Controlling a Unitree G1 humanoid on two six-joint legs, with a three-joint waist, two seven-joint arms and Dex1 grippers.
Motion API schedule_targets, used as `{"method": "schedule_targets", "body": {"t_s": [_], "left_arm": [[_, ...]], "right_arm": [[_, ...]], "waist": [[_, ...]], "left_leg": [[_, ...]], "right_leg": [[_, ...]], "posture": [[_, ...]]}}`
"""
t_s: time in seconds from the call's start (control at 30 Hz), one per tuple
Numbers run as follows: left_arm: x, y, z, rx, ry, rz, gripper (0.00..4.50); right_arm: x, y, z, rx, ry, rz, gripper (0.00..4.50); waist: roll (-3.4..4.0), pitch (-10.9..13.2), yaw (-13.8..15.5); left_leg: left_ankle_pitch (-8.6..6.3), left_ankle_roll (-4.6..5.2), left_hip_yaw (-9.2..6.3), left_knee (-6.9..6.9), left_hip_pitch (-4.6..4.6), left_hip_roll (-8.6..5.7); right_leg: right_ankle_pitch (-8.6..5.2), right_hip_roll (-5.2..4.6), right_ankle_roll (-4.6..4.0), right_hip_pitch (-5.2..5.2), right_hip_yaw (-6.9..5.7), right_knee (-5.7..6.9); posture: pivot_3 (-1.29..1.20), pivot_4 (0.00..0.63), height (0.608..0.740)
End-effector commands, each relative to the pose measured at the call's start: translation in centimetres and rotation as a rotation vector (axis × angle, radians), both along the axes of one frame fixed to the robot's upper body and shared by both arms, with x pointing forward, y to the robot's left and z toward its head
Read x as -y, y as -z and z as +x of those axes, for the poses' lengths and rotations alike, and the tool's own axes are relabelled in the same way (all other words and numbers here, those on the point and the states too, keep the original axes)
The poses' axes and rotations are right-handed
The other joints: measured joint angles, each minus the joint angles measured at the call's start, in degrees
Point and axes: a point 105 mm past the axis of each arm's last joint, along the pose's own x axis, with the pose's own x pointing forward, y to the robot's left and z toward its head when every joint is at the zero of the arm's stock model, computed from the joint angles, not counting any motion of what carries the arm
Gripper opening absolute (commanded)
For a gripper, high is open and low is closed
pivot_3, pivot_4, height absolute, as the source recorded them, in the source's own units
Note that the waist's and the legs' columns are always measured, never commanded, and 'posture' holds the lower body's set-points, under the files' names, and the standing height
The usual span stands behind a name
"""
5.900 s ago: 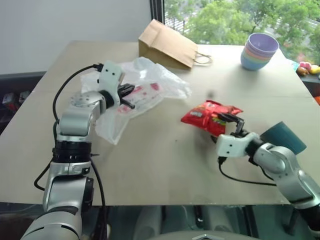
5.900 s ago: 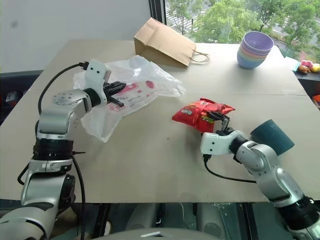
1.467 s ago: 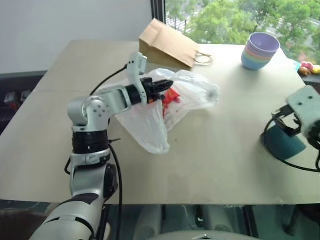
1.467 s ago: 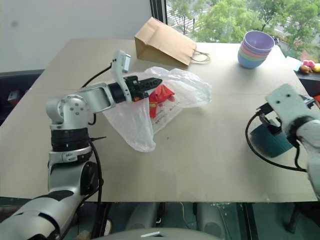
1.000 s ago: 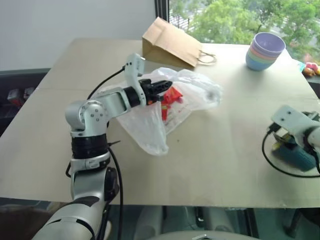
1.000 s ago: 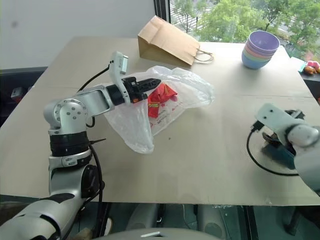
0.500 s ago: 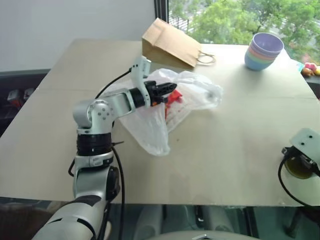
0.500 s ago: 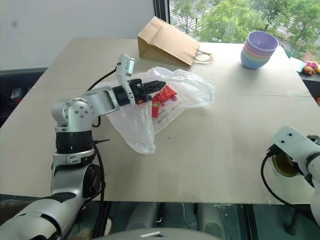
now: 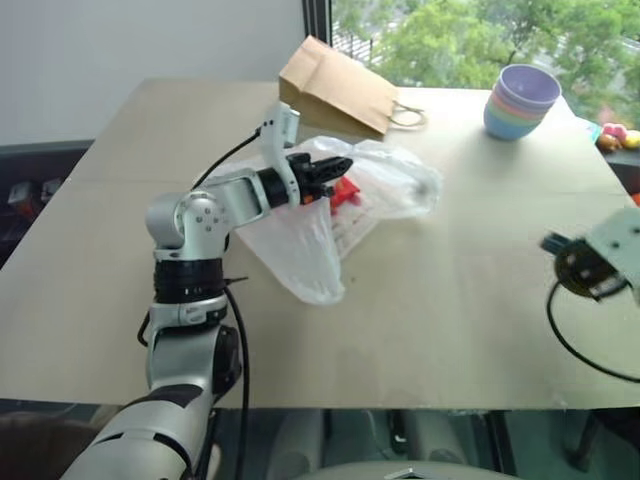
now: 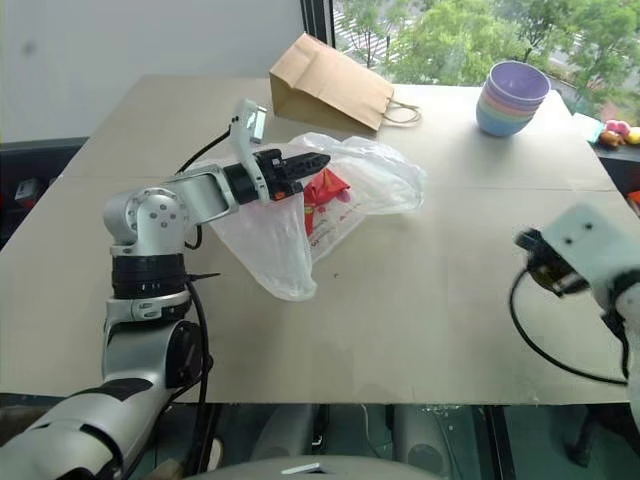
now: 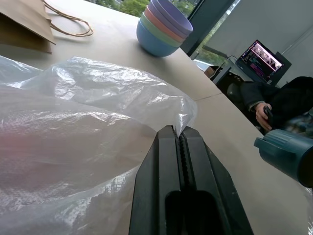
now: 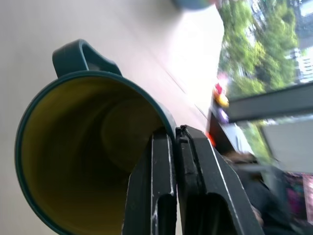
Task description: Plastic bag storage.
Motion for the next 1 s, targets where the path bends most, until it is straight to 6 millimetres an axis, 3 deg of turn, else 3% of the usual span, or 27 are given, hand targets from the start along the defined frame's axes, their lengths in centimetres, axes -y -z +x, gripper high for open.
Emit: {"method": "schedule_targets", "body": {"t_s": [0.03,0.23,0.4,0.47,0.53,0.6,0.67,0.8,0.83,0.87,1.0], "left_arm": [[-0.4,-3.1,-0.5,0.056,0.029,-0.079,0.0],[-1.3,-5.0,-1.6,0.104,0.066,-0.09,0.0],[-1.4,-4.9,-2.8,0.1,0.089,-0.053,0.0],[-1.4,-5.0,-3.0,0.102,0.085,-0.048,0.0],[-1.5,-5.0,-3.1,0.104,0.076,-0.045,0.0],[-1.6,-4.9,-3.1,0.111,0.064,-0.036,0.0],[-1.6,-5.0,-3.2,0.114,0.06,-0.039,0.0],[-2.4,-5.2,-2.8,0.133,0.006,-0.038,0.0],[-2.6,-5.1,-2.8,0.134,0.001,-0.039,0.0],[-2.6,-5.0,-2.8,0.134,-0.002,-0.037,0.0],[-2.7,-4.6,-2.6,0.14,-0.015,-0.032,0.0]], "right_arm": [[-5.8,-0.5,1.5,0.071,-0.232,0.253,0.04],[-12.6,1.1,6.4,0.096,-0.374,0.513,0.04],[-17.8,-0.6,11.4,0.233,-0.437,0.688,0.04],[-20.0,-1.5,13.5,0.313,-0.456,0.674,0.04],[-22.5,-2.3,15.2,0.34,-0.468,0.795,0.04],[-25.6,-1.6,15.8,0.277,-0.543,0.846,0.04],[-28.2,-1.4,15.0,0.243,-0.704,0.845,0.04],[-28.9,1.2,15.9,0.177,-0.653,0.824,1.47],[-28.6,1.5,16.1,0.182,-0.643,0.817,1.93],[-28.3,1.9,16.0,0.164,-0.656,0.83,1.93],[-26.7,2.5,15.4,0.155,-0.695,0.826,3.4]], "waist": [[-0.03,0.0,-0.2],[0.13,0.1,-0.1],[0.24,0.2,-0.4],[0.23,0.2,-0.6],[0.23,0.2,-1.1],[0.24,0.2,-1.5],[0.23,0.2,-1.5],[0.24,0.2,-1.5],[0.25,0.2,-1.5],[0.25,0.2,-1.6],[0.26,0.2,-1.7]], "left_leg": [[0.0,0.0,0.0,0.0,0.0,0.03],[0.0,-0.01,-0.02,-0.07,-0.04,-0.07],[0.01,-0.02,0.04,-0.1,-0.04,-0.05],[0.02,-0.04,0.02,-0.11,-0.02,-0.04],[0.06,-0.1,0.01,-0.12,-0.01,-0.04],[0.07,-0.13,-0.01,-0.17,0.0,-0.03],[0.08,-0.14,-0.03,-0.24,0.01,-0.03],[0.08,-0.17,-0.06,-0.26,-0.05,-0.1],[0.11,-0.22,-0.06,-0.26,-0.06,-0.11],[0.14,-0.27,-0.08,-0.28,-0.06,-0.11],[0.14,-0.26,-0.15,-0.36,-0.05,-0.06]], "right_leg": [[0.0,0.01,0.0,-0.01,-0.01,0.0],[0.15,-0.08,-0.25,-0.05,-0.01,0.03],[0.18,-0.06,-0.26,-0.13,0.05,0.04],[0.19,-0.05,-0.27,-0.14,0.05,0.08],[0.21,-0.05,-0.29,-0.14,0.05,0.08],[0.24,-0.04,-0.35,-0.14,0.04,0.08],[0.27,-0.05,-0.39,-0.14,0.03,0.07],[0.27,-0.13,-0.39,-0.14,0.0,0.03],[0.27,-0.14,-0.39,-0.17,0.01,0.03],[0.27,-0.15,-0.39,-0.2,0.03,0.04],[0.27,-0.08,-0.4,-0.27,0.02,0.1]], "posture": [[0.0,0.15,0.74],[0.0,0.15,0.74],[0.0,0.15,0.74],[0.0,0.15,0.74],[0.0,0.15,0.74],[0.0,0.15,0.74],[0.0,0.15,0.74],[0.0,0.15,0.74],[0.0,0.15,0.74],[0.0,0.15,0.74],[0.0,0.15,0.74]]}}
